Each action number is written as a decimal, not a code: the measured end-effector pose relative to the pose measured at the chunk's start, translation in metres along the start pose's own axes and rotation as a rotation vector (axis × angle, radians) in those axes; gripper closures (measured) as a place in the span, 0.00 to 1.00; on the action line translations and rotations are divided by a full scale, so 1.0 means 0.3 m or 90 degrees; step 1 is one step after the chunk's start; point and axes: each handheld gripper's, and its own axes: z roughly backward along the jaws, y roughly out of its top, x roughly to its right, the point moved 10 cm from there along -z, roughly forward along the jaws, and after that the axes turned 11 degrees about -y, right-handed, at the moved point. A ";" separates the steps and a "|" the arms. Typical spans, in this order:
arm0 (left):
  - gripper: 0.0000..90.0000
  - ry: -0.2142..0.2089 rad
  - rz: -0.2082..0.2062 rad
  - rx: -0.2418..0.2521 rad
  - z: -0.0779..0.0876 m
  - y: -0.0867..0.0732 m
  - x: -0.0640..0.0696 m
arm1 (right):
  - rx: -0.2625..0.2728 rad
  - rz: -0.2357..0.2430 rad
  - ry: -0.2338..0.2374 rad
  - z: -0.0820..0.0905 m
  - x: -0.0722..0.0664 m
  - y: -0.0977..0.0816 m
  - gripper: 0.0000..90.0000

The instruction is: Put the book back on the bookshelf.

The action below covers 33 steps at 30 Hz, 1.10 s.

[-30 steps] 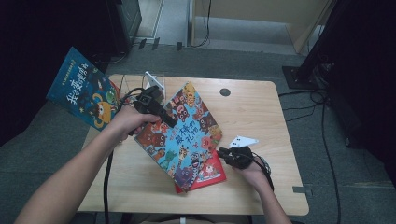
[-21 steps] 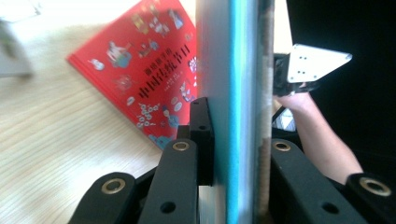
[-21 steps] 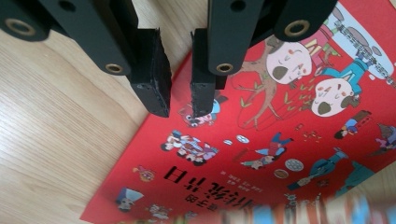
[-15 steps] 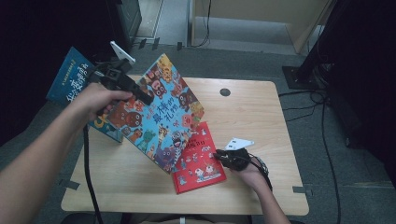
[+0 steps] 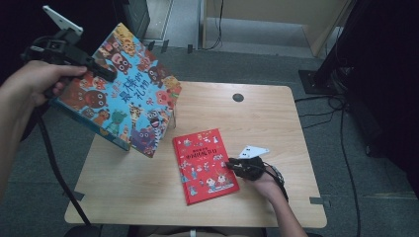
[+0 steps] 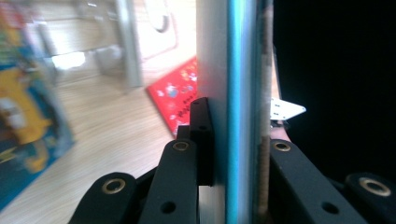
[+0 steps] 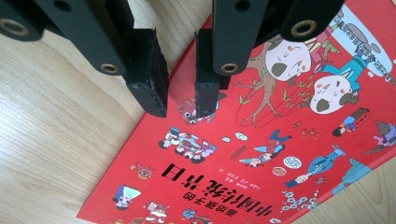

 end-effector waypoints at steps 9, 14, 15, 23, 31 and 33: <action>0.91 0.042 0.051 0.058 0.181 0.005 -0.131 | 0.003 0.005 -0.001 -0.002 0.000 0.001 0.82; 0.91 0.076 0.074 0.074 0.247 -0.004 -0.210 | 0.003 0.002 0.001 -0.004 0.002 0.002 0.81; 0.91 0.080 0.077 0.075 0.253 -0.005 -0.223 | 0.004 0.002 0.001 -0.004 0.002 0.002 0.81; 0.91 0.106 0.098 0.076 0.259 -0.006 -0.307 | 0.005 0.002 0.000 -0.005 0.003 0.003 0.81; 0.90 0.141 0.111 0.080 0.264 0.000 -0.351 | 0.005 0.001 0.001 -0.005 0.003 0.003 0.81; 0.90 0.151 0.111 0.080 0.252 0.007 -0.359 | 0.005 0.001 0.001 -0.005 0.003 0.003 0.81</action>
